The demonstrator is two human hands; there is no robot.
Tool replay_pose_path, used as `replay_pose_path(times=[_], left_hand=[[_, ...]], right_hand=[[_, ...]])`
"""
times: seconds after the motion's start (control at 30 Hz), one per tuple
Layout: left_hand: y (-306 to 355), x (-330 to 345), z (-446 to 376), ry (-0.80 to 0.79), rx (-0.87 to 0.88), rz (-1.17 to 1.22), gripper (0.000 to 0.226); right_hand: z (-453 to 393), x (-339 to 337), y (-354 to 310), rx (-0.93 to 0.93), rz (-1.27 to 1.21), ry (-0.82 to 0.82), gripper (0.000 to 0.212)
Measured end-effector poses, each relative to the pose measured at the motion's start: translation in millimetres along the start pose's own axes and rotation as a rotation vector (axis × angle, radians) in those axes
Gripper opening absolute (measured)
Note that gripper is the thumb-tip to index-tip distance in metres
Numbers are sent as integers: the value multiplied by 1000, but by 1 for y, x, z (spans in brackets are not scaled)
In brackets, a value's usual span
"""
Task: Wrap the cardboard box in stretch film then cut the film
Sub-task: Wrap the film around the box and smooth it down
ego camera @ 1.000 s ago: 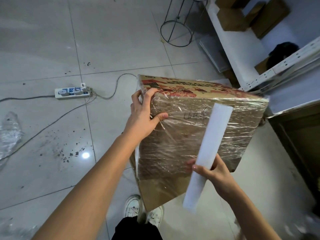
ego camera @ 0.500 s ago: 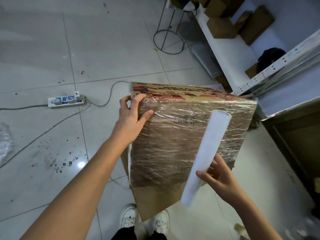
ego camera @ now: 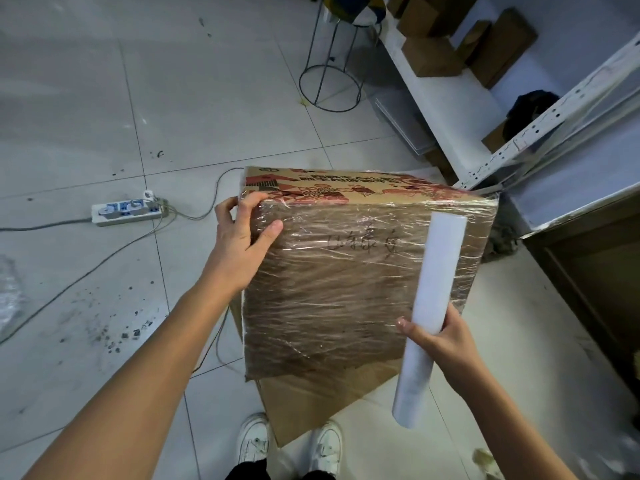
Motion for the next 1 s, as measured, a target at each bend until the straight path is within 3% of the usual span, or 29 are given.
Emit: replay_pose_path(times=[0.13, 0.3, 0.47, 0.73, 0.8, 0.9, 1.0], left_hand=[[5, -2, 3, 87, -55, 15, 40], [13, -4, 0, 157, -103, -12, 34], [16, -2, -4, 153, -123, 1, 28], [14, -3, -10, 139, -144, 95, 9], [13, -4, -11, 136, -145, 95, 7], [14, -5, -15, 147, -161, 93, 9], [15, -4, -19, 154, -191, 105, 8]], right_hand=[[-6, -3, 3, -6, -40, -38, 48], [-15, -16, 4, -56, 6, 81, 25], [-24, -31, -5, -133, 97, 182, 32], [-49, -40, -2, 63, -93, -92, 53], [-53, -42, 1, 85, -108, -137, 47], [-58, -43, -2, 57, -117, -180, 20], [-60, -45, -10, -19, -103, -203, 33]])
Point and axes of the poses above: each hand's wrist, its own z-axis away from the middle knuckle, its own x-axis out of the palm, y = z × x, the point moved 6 cm from there along -z, towards the middle knuckle, and after that the axes turned 9 degrees about -z, right-handed, at the moved point
